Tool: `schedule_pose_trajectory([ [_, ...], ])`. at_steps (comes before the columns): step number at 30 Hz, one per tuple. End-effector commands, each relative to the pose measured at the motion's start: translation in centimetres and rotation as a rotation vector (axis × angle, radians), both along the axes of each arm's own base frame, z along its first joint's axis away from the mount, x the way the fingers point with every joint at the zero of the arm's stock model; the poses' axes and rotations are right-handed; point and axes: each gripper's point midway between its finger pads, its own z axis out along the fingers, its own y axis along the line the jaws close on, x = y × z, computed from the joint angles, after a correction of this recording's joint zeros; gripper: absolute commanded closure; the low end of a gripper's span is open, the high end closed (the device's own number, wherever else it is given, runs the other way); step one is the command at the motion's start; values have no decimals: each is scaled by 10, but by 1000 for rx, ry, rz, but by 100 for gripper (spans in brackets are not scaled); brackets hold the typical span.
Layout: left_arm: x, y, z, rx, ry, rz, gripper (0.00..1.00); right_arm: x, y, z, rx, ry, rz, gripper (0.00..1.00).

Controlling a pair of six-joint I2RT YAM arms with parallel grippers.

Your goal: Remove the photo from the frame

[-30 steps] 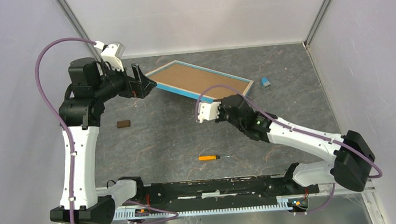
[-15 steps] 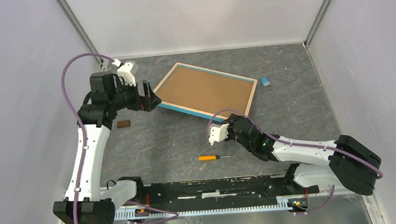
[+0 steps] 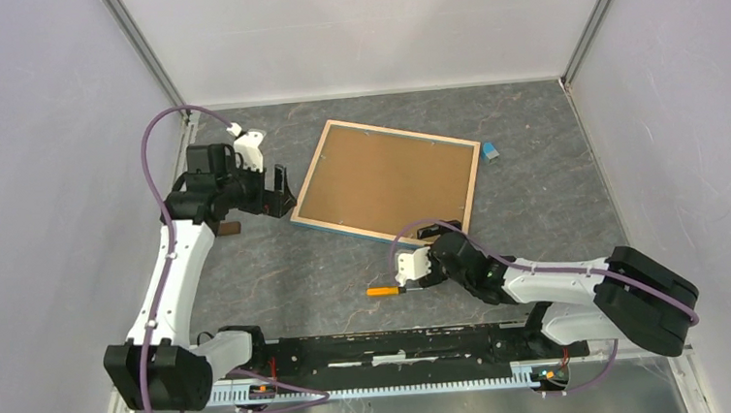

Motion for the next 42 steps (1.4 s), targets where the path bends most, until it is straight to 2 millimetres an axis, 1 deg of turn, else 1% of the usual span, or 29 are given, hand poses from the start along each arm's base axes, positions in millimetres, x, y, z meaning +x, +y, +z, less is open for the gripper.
schedule_pose_trajectory([
  [1, 23, 7, -5, 65, -45, -22, 0, -16, 13, -1, 54, 113, 47, 5],
  [3, 29, 8, -11, 76, -23, -19, 0, -18, 19, 9, 96, 129, 55, 2],
  [6, 41, 12, -21, 98, 11, -8, 0, -16, 27, 34, 197, 147, 34, 2],
  [7, 46, 11, -25, 101, 22, -9, 0, -15, 24, 38, 217, 168, 15, 2],
  [8, 50, 13, -28, 108, 31, -6, 0, -12, 25, 48, 263, 181, -6, 2],
  [10, 60, 14, -32, 119, 45, -2, 0, -3, 20, 61, 351, 218, -76, 2],
  [11, 65, 13, -35, 121, 55, -3, 0, 1, 18, 65, 394, 246, -111, 2],
  [13, 75, 12, -40, 124, 70, -11, 0, 13, 4, 69, 473, 301, -210, 2],
  [15, 85, 8, -45, 127, 88, -16, 0, 22, -11, 62, 521, 370, -306, 2],
  [18, 102, 1, -58, 149, 121, -15, 0, 31, -35, 45, 577, 468, -449, 2],
  [19, 106, -3, -65, 154, 142, -23, 0, 34, -45, 38, 592, 497, -501, 2],
  [20, 112, -7, -68, 164, 148, -28, 0, 36, -49, 32, 612, 536, -536, 2],
  [21, 116, -9, -76, 179, 163, -29, 0, 38, -57, 27, 630, 565, -573, 2],
  [25, 126, -23, -102, 204, 219, -45, 0, 45, -73, 9, 691, 669, -675, 2],
  [26, 127, -26, -108, 202, 233, -48, 2, 48, -78, 5, 706, 684, -699, 2],
  [29, 128, -29, -127, 207, 280, -53, 9, 55, -82, -3, 743, 740, -728, 3],
  [32, 125, -26, -141, 222, 309, -48, 13, 61, -77, -9, 755, 778, -717, 5],
  [34, 118, -26, -147, 226, 324, -61, 16, 65, -73, -11, 768, 797, -708, 7],
  [37, 104, -22, -153, 239, 342, -83, 23, 70, -68, -16, 777, 825, -703, 10],
  [42, 71, -17, -159, 261, 358, -148, 38, 74, -60, -25, 784, 873, -693, 16],
])
